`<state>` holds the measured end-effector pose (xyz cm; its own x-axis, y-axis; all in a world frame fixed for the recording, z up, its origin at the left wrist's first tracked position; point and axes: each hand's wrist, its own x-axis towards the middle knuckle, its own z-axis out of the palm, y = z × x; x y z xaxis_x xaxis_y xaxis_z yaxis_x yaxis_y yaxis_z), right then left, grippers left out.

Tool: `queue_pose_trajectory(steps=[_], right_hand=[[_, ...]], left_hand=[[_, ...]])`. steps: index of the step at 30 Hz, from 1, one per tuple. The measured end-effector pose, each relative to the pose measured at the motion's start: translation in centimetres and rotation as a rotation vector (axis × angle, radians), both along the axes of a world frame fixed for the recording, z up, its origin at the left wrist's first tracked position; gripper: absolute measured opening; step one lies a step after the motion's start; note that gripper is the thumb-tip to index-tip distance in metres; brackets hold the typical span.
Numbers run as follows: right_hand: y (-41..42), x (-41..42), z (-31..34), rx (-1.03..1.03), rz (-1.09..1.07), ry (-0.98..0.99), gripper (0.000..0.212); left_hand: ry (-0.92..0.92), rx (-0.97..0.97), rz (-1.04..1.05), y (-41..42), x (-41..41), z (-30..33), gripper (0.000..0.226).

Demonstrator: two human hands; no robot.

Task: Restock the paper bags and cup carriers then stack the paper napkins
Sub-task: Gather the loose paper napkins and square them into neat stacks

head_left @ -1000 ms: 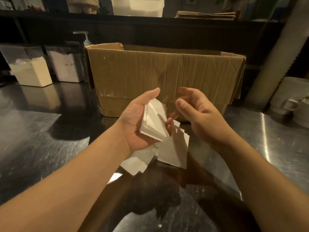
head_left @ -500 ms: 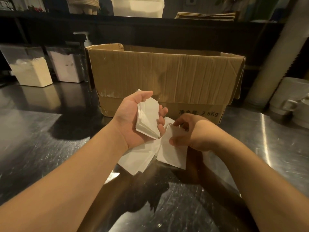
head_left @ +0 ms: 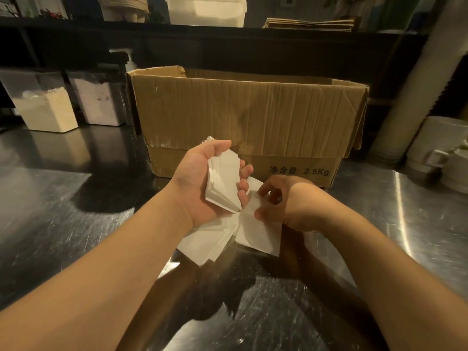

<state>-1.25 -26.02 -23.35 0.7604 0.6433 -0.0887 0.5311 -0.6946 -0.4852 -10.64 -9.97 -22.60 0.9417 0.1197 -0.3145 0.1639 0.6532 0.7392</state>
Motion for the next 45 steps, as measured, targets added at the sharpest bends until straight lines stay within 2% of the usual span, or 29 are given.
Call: queue_pose_trajectory(steps=[15,21,25,28,34,36,39,45], right_hand=[[0.3,-0.2,0.1,-0.039,-0.027,0.022,0.051],[-0.2,-0.1,0.2,-0.017,-0.014,0.036,0.03],[-0.5,0.4,0.4,0.042,0.014,0.071,0.025],[-1.2,0.6,0.8,0.164,0.068,0.188,0.019],[-2.9,0.9,2.1,0.401,0.371,0.506,0.028],[-3.1,0.6,2.3,0.504,0.435,0.572,0.017],[-2.7,0.2,2.0,0.682,0.401,0.535,0.01],[-1.2,-0.8,1.1,0.912,0.191,0.429,0.026]], left_hand=[[0.009,0.015,0.016,0.0,0.1,-0.1,0.036],[0.009,0.019,0.025,0.0,0.1,-0.1,0.034],[0.011,0.017,0.034,0.0,0.1,-0.1,0.033],[0.012,0.029,0.049,-0.1,0.1,-0.1,0.033],[-0.019,0.104,0.089,-0.1,0.2,0.1,0.032],[-0.031,0.172,0.022,-0.1,0.1,0.1,0.037],[-0.022,0.27,-0.139,-0.2,-0.1,-0.2,0.045],[-0.101,0.295,-0.208,-0.8,0.0,-0.6,0.042]])
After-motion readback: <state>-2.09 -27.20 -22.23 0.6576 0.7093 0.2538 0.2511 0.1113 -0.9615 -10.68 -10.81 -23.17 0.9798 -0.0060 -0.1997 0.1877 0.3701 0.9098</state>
